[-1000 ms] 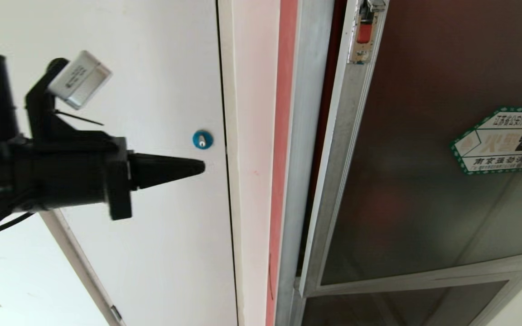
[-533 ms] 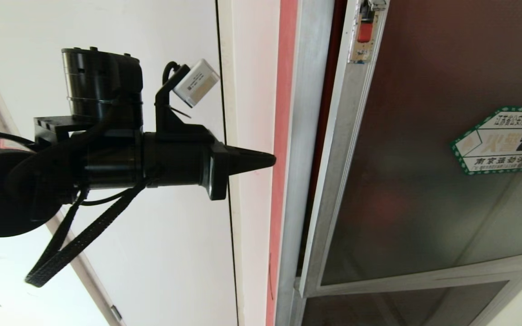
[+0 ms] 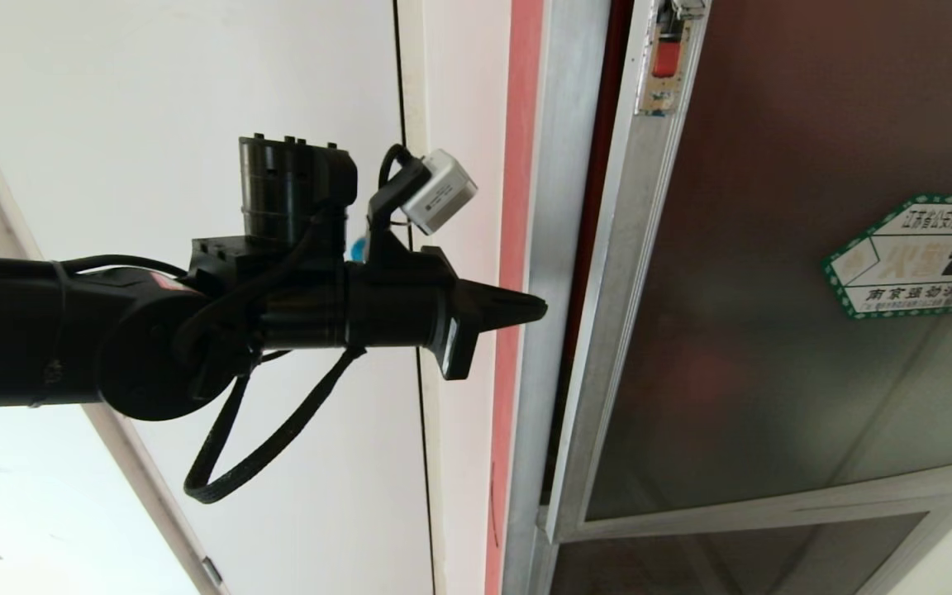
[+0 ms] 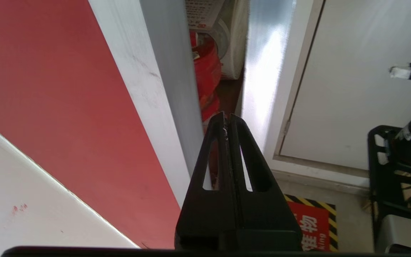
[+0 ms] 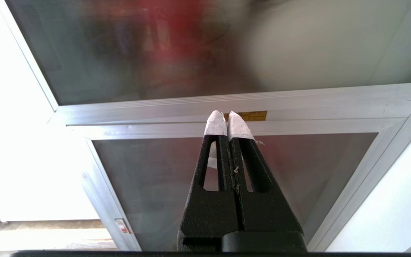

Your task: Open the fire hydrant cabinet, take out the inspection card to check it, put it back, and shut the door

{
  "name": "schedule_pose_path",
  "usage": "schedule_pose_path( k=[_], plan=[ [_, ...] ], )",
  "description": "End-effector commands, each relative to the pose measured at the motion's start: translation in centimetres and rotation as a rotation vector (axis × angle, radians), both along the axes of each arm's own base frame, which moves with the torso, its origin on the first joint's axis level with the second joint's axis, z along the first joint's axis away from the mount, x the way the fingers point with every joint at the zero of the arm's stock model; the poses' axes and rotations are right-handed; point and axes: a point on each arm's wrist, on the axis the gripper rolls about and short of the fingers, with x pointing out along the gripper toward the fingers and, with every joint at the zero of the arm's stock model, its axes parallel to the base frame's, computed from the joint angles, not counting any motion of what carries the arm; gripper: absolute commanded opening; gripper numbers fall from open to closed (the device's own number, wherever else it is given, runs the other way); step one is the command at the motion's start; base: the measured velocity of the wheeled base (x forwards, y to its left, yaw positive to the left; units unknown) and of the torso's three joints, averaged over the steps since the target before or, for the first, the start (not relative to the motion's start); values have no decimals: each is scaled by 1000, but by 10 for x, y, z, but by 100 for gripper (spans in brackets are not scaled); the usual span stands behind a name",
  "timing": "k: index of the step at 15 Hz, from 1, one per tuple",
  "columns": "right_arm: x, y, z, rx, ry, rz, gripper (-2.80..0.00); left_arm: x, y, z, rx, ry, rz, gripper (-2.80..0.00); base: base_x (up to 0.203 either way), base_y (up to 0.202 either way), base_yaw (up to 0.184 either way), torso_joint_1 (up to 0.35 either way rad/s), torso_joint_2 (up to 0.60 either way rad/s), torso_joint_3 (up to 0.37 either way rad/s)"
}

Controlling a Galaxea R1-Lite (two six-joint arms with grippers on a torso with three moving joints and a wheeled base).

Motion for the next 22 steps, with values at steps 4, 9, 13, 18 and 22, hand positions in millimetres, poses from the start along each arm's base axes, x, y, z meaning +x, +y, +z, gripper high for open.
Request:
schedule_pose_path(
  k=[4,9,13,18,22],
  plan=[
    [0,0,0,-2,1,1,-280,15,-13,1,-8,-32,-3,-280,0,0,0,0,0,0],
    [0,0,0,0,2,1,-280,22,-19,0,-2,-70,-6,-280,0,0,0,0,0,0],
    [0,0,0,0,1,1,-280,21,-32,-1,-19,-104,-17,-280,0,0,0,0,0,0],
    [0,0,0,0,1,1,-280,10,-40,1,-23,-115,-16,-280,0,0,0,0,0,0],
    [0,0,0,0,1,1,-280,-4,-37,3,-21,-112,-37,-280,0,0,0,0,0,0]
  ],
)
